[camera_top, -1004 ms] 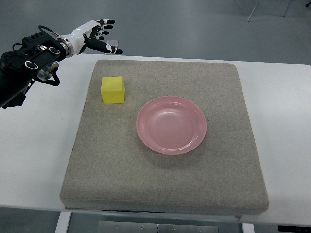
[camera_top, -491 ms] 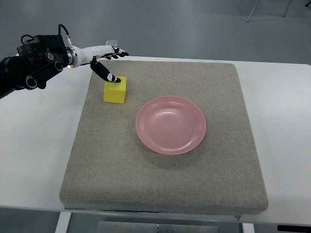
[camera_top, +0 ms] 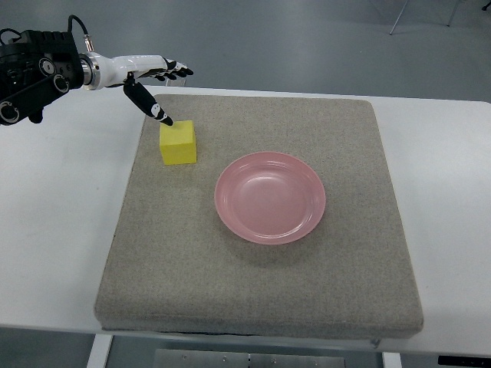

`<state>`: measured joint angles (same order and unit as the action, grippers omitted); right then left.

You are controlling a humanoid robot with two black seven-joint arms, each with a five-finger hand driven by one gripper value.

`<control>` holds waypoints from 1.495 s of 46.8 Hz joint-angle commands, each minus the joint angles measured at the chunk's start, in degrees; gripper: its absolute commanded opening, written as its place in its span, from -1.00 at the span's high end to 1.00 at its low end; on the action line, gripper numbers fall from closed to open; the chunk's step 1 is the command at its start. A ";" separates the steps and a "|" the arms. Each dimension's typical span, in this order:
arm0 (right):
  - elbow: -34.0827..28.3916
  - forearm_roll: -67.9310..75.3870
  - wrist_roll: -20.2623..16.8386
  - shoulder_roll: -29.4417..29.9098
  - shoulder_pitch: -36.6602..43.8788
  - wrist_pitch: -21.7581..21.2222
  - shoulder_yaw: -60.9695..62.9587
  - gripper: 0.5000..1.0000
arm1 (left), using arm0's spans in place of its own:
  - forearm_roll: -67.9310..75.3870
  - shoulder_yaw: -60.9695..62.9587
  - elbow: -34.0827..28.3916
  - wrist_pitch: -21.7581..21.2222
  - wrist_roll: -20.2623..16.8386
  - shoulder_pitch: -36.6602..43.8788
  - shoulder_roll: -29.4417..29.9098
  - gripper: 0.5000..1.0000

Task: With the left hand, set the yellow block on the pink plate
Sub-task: 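Reach the left hand forward and down toward the yellow cube, then close the left hand fingers around the yellow cube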

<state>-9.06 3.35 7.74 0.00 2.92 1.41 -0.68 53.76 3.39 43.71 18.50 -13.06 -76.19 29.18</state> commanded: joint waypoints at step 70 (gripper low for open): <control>0.01 0.07 0.00 0.00 -0.02 0.00 -0.02 -0.69 | 9.43 -0.05 4.54 -2.07 -1.26 4.39 0.79 0.37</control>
<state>-9.06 3.39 7.73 0.00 2.94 1.41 -0.71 62.96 3.34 48.30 16.47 -13.87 -71.81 29.98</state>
